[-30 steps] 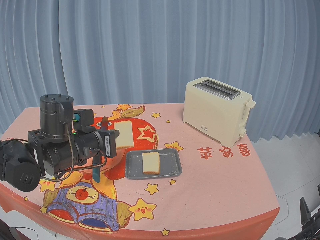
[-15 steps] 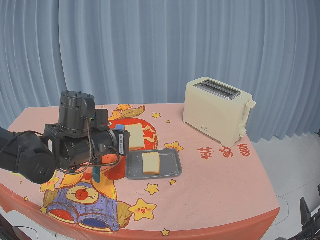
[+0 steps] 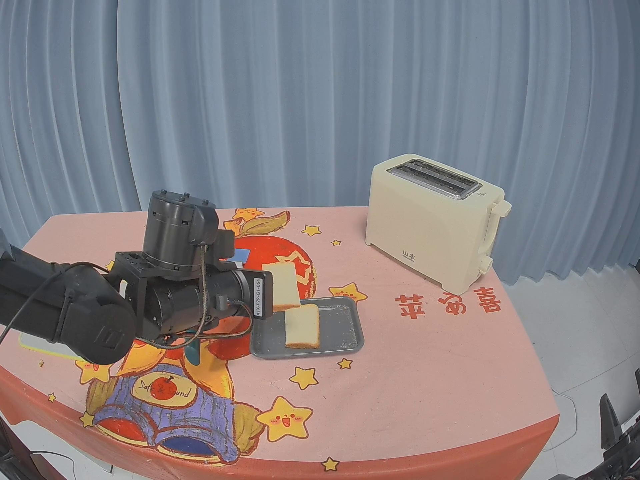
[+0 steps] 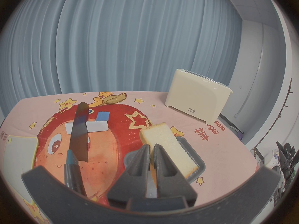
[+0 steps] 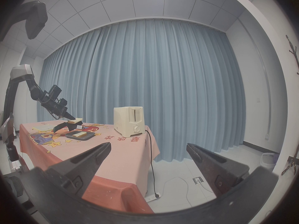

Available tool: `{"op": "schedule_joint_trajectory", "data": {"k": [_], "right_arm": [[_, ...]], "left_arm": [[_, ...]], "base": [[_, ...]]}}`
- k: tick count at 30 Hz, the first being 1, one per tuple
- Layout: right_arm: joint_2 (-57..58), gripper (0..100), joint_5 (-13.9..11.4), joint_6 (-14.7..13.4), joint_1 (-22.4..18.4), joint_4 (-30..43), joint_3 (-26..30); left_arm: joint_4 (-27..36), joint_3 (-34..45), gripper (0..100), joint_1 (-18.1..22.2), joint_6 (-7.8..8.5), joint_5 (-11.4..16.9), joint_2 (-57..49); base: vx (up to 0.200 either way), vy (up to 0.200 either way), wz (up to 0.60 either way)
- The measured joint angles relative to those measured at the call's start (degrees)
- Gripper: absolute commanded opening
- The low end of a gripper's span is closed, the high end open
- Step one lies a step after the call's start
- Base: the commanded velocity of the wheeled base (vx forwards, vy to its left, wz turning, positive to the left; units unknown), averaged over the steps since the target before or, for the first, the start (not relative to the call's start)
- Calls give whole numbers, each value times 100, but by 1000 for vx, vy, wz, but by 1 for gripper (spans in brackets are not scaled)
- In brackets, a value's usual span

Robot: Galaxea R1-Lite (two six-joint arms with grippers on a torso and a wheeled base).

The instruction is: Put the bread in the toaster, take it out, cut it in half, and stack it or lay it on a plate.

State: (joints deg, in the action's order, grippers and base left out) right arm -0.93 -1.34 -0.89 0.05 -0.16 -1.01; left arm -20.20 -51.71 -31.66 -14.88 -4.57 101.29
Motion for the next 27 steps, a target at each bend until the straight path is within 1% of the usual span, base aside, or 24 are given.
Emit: {"op": "schedule_joint_trajectory", "data": {"k": [7,12,14,27], "right_arm": [[0,100,0,0,0,0,2],[0,100,-2,0,-2,0,2],[0,100,0,2,0,0,2],[0,100,-2,0,0,0,0]], "left_arm": [[-2,-7,0,-65,-11,1,94],[-16,-16,0,-98,-132,-2,232],[-29,-29,0,-98,-156,-7,284],[-51,-54,0,-98,-165,0,552]], "base": [[0,0,0],[0,0,0],[0,0,0],[0,0,0]]}}
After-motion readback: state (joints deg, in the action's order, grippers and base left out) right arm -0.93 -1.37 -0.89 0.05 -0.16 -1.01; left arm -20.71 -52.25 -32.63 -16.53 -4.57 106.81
